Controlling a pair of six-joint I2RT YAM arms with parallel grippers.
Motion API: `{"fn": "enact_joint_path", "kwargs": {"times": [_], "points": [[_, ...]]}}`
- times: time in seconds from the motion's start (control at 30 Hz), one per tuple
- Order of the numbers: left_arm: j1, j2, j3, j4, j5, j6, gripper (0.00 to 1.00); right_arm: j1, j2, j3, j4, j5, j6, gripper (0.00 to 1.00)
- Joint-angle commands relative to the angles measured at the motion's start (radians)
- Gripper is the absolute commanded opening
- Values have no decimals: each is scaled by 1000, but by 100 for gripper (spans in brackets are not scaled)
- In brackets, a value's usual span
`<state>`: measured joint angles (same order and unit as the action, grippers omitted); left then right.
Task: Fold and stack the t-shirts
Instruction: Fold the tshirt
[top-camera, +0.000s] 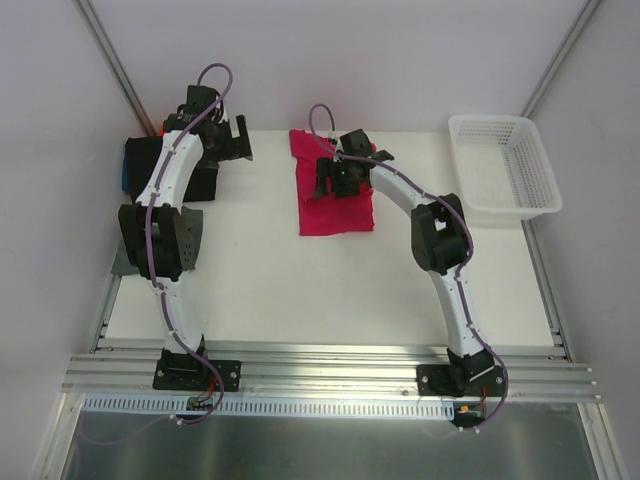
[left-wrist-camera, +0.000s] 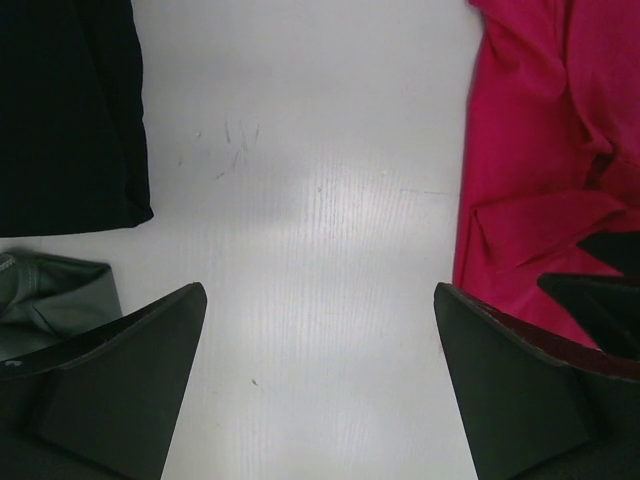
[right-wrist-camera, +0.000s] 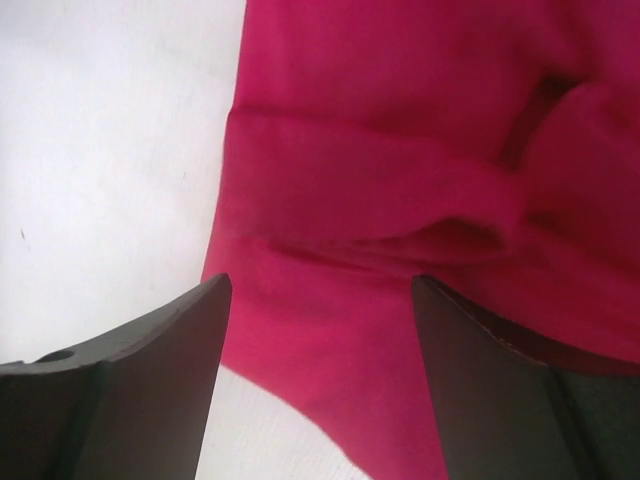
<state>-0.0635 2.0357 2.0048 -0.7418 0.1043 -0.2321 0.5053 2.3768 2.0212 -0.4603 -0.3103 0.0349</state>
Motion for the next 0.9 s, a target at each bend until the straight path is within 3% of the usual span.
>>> {"fn": "enact_joint_path", "kwargs": {"times": [0.0, 0.13, 0.37, 0.87], "points": [[7, -75, -11, -7, 25, 2, 99, -53, 25, 115, 12, 72, -27, 77], [7, -94, -23, -10, 60, 13, 99, -76, 38, 177, 22, 103, -69, 78], [-39, -143, -152, -16, 213, -16, 95, -85, -11, 140, 18, 96, -73, 78], [-81, -127, -84, -16, 155, -6, 95, -44, -217, -105, -3, -4, -49, 78]]}}
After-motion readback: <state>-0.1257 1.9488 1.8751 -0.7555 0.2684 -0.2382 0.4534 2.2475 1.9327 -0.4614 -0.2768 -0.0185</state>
